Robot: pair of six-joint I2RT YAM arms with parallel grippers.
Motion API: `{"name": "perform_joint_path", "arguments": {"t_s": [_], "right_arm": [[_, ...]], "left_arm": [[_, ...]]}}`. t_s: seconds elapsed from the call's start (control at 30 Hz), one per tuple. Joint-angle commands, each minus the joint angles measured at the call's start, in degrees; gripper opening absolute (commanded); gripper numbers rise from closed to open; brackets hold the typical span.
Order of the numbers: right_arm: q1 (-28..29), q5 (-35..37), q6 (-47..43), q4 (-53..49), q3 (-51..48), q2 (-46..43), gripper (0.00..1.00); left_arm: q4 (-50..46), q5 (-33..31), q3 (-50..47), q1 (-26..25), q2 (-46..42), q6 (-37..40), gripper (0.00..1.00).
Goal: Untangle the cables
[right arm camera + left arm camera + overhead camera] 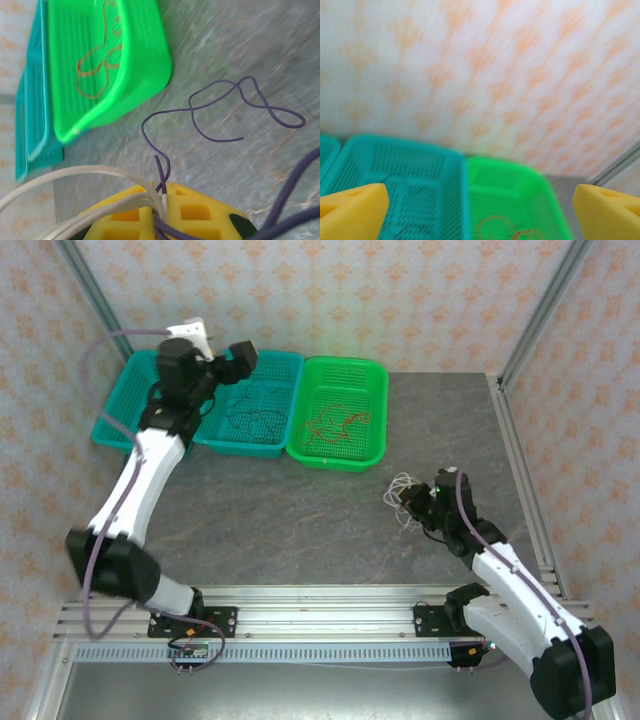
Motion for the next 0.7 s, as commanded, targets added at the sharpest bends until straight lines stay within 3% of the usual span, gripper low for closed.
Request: {"name": "perform_joint_path", "arguments": {"t_s": [0.0,0.1,0.2,0.27,0.33,0.37,0.43,0.47,0.53,0.67], "right_arm": [[4.9,-3.6,-2.9,6.4,2.1,4.1,0.0],[11.4,-3.6,-4.5,13.3,2.3,10.2,0.0],[17.0,-8.8,-9.0,17.0,5.4,17.4,0.0],[18.8,-13.1,-11.6,17.0,7.8,21.6,0.01],[18.9,-10.6,-13.0,13.9,9.0,22.7,0.04],[18.9,-5.3,-13.4,10.2,9.1,22.4,0.11],[18.7,9.4,-12.8,1.1,9.4,22.0,0.41],[18.3,14.8,-12.2,-3.3,9.7,22.3,0.49],[17.1,17.3,-13.4,-8.1,9.7,23.0,0.53],[16.8,13.7,-16.0,-8.5,8.2,22.9,0.59]], "left_arm": [[-0.6,2.3,-5.1,-2.4,-9.0,-3.9,0.96],[-6.2,1.8,-10.0,-6.1,-14.9,-3.1,0.98],[-9.8,3.5,-16.1,-9.4,-18.8,-2.2,0.98],[-9.3,6.0,-21.8,-11.4,-21.5,-1.6,0.98],[-8.4,7.8,-27.4,-13.6,-24.1,0.7,0.98],[-8.5,7.8,-30.1,-14.6,-25.4,1.8,0.98],[-9.4,8.2,-34.0,-15.5,-27.1,3.2,1.0],[-10.2,8.8,-35.5,-15.7,-27.6,4.0,1.0],[-11.8,10.0,-37.0,-16.1,-28.2,5.5,1.0],[-14.0,10.7,-38.1,-18.8,-27.7,10.6,1.0]]}}
